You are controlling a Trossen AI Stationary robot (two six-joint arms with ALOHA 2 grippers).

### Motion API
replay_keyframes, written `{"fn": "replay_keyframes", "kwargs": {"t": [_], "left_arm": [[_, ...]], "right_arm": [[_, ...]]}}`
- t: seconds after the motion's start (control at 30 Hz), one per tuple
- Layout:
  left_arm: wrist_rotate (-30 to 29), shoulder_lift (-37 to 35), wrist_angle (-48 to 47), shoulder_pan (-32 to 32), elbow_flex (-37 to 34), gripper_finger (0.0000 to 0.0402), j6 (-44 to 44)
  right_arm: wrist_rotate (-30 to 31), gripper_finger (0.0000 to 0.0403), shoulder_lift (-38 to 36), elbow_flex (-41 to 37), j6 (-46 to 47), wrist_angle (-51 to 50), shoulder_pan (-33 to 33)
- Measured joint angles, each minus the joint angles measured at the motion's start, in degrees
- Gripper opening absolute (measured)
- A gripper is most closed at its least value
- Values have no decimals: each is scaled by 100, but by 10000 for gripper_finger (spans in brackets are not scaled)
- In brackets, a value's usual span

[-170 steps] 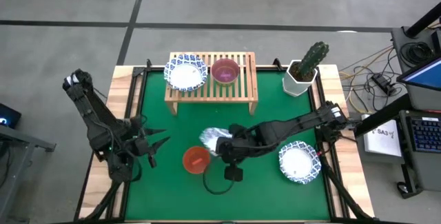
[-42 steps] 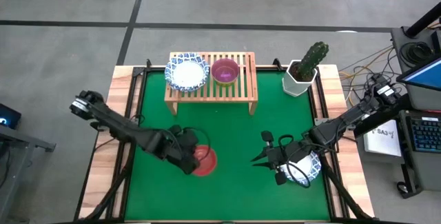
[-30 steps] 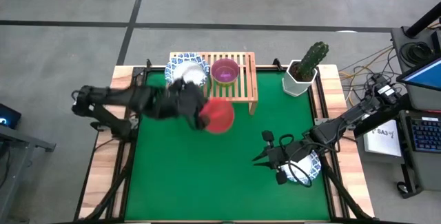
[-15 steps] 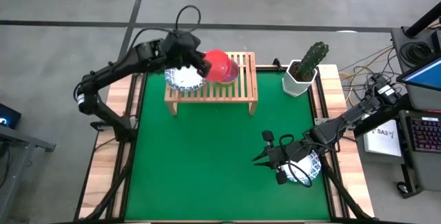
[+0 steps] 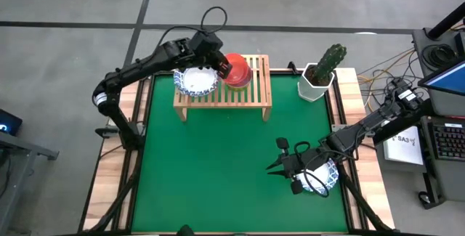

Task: Place and stack bowls onto a shelf
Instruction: Stack the small red bowl on top of the small purple bowl, then stack the large blue patterned on top of the large blue patterned bowl on the shelf

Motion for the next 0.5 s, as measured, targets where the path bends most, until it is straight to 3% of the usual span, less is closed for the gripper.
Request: {"fn": "replay_keyframes", "kwargs": {"t": [0.17,0.5], "left_arm": [[-31,186,8,4,259,7,68],[-33,366,-146,3,918,65,281]], "right_arm": [[2,54,0,0,2,0,0],[7,54,0,0,-46,0,0]]}}
